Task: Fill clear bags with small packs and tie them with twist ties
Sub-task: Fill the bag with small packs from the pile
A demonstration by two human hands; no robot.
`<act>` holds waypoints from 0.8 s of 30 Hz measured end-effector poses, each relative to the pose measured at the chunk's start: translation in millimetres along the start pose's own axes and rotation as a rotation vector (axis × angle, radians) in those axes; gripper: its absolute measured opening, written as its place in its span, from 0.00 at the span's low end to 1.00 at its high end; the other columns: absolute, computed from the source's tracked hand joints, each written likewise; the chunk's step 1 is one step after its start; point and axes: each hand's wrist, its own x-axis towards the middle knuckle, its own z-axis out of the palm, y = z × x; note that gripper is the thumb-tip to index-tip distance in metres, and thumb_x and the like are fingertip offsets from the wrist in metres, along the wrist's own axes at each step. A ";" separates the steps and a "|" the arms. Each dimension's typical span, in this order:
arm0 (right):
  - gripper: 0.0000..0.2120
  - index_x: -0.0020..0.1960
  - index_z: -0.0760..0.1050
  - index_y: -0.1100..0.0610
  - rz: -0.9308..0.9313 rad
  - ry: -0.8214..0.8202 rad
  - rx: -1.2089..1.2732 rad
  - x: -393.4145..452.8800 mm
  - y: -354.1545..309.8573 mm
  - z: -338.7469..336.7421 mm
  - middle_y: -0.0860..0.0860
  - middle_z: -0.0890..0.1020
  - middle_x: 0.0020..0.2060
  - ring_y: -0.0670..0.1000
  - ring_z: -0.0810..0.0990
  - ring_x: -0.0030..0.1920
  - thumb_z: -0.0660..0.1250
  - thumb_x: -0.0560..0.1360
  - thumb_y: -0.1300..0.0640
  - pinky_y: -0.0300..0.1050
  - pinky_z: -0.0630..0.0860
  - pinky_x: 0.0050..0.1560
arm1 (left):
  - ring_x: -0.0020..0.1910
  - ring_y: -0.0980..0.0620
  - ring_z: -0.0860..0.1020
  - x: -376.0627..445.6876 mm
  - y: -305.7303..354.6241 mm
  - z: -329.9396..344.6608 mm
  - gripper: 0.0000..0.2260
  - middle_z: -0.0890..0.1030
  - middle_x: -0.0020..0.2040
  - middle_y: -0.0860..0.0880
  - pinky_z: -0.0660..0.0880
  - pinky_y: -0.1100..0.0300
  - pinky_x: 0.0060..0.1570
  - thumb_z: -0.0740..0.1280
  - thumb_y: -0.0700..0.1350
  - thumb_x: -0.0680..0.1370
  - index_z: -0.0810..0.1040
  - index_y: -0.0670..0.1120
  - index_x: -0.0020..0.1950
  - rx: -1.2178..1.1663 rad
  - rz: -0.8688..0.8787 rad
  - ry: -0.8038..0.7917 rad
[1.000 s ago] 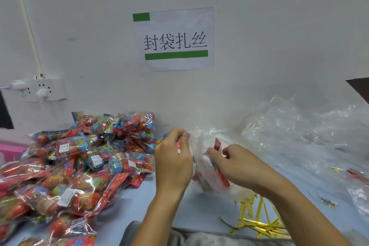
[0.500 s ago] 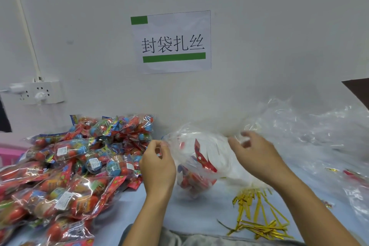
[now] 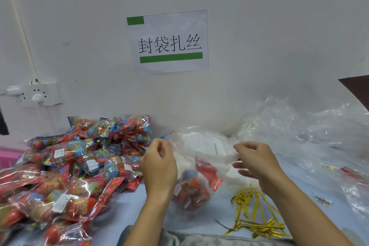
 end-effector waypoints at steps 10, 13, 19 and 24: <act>0.13 0.57 0.79 0.49 -0.595 0.340 -0.095 -22.1 -18.7 12.8 0.47 0.80 0.54 0.48 0.76 0.57 0.60 0.78 0.60 0.43 0.69 0.56 | 0.43 0.49 0.76 1.8 4.4 0.0 0.11 0.79 0.42 0.49 0.70 0.56 0.39 0.59 0.44 0.82 0.76 0.48 0.41 0.000 -0.025 -0.046; 0.14 0.53 0.80 0.50 -0.789 0.366 -0.122 -32.1 -24.8 20.9 0.46 0.80 0.49 0.48 0.77 0.53 0.58 0.74 0.58 0.43 0.72 0.54 | 0.50 0.45 0.76 13.5 -9.6 -2.6 0.04 0.77 0.57 0.43 0.76 0.49 0.51 0.61 0.43 0.80 0.75 0.49 0.50 -0.061 -0.352 -0.006; 0.13 0.47 0.80 0.50 -0.860 0.192 -0.127 -39.8 -17.4 39.1 0.43 0.82 0.43 0.43 0.79 0.47 0.59 0.73 0.60 0.37 0.74 0.40 | 0.63 0.39 0.75 26.0 -23.1 -12.0 0.20 0.67 0.71 0.39 0.78 0.53 0.40 0.59 0.49 0.81 0.69 0.54 0.73 -0.371 -0.767 0.142; 0.12 0.46 0.81 0.49 -0.839 0.116 -0.135 -40.8 -10.3 45.2 0.38 0.80 0.40 0.44 0.80 0.45 0.58 0.75 0.57 0.32 0.71 0.37 | 0.62 0.37 0.74 31.1 -35.4 -18.2 0.22 0.64 0.72 0.40 0.73 0.56 0.33 0.61 0.48 0.81 0.65 0.57 0.76 -0.429 -0.848 0.201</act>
